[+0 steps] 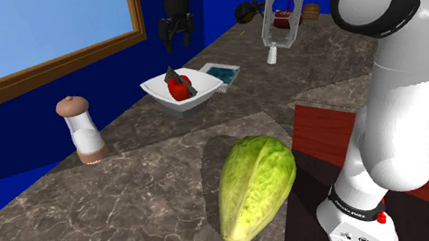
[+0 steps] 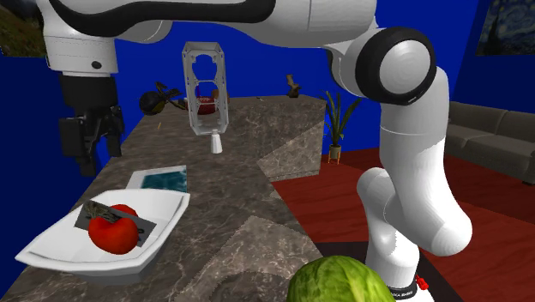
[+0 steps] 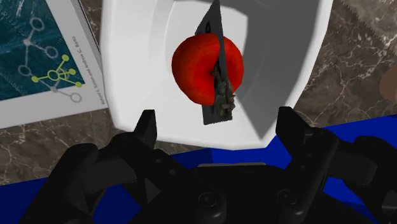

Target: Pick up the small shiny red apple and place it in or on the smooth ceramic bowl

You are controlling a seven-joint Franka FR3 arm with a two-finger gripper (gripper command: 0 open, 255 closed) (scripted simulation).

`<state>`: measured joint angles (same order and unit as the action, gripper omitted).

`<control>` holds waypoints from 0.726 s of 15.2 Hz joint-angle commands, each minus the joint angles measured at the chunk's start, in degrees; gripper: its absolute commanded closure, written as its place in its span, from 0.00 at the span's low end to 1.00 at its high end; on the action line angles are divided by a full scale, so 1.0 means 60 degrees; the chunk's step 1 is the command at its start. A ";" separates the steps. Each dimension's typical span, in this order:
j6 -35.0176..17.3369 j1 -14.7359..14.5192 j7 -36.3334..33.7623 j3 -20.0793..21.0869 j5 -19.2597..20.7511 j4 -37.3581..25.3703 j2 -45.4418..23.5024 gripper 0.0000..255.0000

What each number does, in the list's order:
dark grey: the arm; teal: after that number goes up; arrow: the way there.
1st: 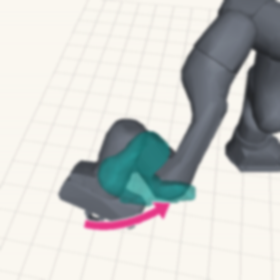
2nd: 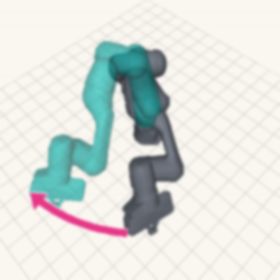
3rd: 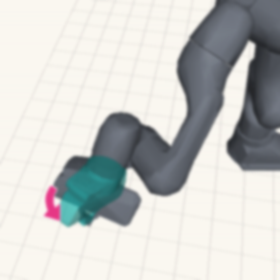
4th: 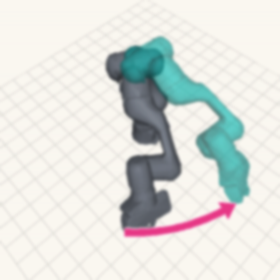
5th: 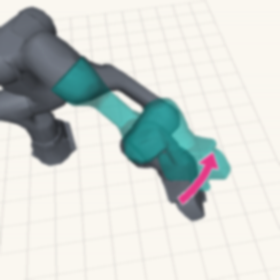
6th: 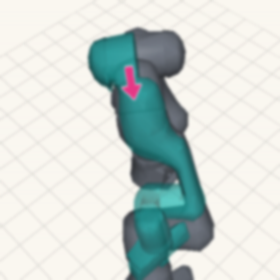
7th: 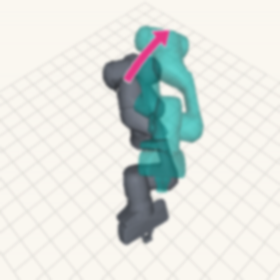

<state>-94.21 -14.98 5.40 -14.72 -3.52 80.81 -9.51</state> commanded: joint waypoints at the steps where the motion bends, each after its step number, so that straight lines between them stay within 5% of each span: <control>1: 0.0512 0.0030 0.0006 -0.0012 -0.0025 -0.0588 -0.0084 0.00; 3: 0.1190 0.0092 0.0027 -0.0033 -0.0088 -0.1472 -0.0297 0.00; 11: 0.1190 0.0093 0.0027 -0.0032 -0.0088 -0.1472 -0.0297 0.00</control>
